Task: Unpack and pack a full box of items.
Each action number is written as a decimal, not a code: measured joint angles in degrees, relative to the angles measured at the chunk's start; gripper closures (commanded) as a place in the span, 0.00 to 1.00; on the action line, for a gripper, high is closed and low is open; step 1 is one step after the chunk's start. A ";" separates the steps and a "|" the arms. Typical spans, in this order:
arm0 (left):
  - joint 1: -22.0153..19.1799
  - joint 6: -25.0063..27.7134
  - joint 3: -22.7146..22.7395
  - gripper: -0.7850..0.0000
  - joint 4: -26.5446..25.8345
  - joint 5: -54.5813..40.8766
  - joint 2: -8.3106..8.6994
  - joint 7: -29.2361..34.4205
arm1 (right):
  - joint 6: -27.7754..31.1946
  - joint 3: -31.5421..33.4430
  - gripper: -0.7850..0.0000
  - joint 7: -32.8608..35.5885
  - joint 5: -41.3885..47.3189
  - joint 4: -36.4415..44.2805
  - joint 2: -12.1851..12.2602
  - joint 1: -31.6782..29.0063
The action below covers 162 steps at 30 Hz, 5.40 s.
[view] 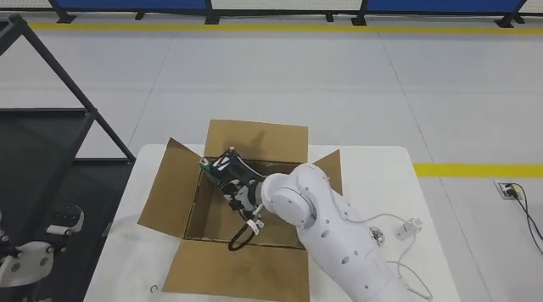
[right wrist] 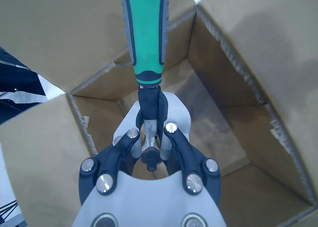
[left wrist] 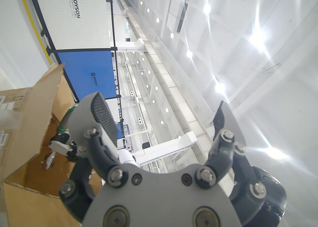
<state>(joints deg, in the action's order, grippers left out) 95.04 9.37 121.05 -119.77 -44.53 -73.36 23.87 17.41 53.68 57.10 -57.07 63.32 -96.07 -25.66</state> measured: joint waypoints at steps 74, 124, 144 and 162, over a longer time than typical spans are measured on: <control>-1.05 -3.25 -9.63 0.00 -2.57 5.72 0.80 4.49 | -10.91 53.55 1.00 2.81 8.95 69.28 11.25 -61.72; -0.25 -2.60 -9.47 0.00 -2.88 4.80 1.20 3.91 | -22.73 38.81 1.00 29.86 -22.76 31.76 16.31 -36.19; 0.52 -1.98 -9.13 0.00 -3.24 4.77 1.27 3.66 | -22.23 36.27 1.00 28.03 -21.89 25.24 17.01 -32.98; 1.04 -1.57 -9.12 0.00 -3.58 4.70 1.30 3.42 | -23.28 37.35 0.73 26.14 -19.57 26.25 17.84 -34.02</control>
<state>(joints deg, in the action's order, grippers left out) 96.09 7.80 111.93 -123.36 -39.83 -72.06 27.29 -5.87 91.03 83.24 -76.64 89.57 -78.23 -59.68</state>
